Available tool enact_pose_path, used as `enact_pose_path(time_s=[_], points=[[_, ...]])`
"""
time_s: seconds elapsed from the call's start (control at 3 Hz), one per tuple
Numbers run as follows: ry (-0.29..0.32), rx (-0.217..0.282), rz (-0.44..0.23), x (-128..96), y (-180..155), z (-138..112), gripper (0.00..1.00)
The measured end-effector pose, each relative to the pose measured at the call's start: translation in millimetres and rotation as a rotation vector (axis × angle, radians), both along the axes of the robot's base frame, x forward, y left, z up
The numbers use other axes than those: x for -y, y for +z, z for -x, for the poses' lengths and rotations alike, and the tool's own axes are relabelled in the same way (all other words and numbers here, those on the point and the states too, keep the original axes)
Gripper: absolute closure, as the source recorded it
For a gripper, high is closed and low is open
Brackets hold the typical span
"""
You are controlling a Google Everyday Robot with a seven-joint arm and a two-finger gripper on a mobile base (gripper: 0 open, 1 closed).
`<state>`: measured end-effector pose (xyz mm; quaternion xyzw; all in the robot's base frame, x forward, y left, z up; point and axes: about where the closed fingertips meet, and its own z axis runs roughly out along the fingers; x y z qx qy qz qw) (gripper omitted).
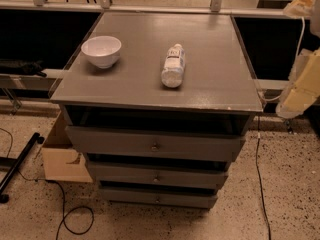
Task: Open middle drawer
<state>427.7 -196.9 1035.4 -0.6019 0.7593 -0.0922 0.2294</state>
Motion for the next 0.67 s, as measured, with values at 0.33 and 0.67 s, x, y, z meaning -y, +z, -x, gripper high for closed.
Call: enact_pose_path(time_s=[0.33,0.67], points=[[0.0,0.0,0.0,0.1,-0.1,0.1,0.0],[-0.028,-0.039,-0.012,13.3,-19.2,17.9,0.0]])
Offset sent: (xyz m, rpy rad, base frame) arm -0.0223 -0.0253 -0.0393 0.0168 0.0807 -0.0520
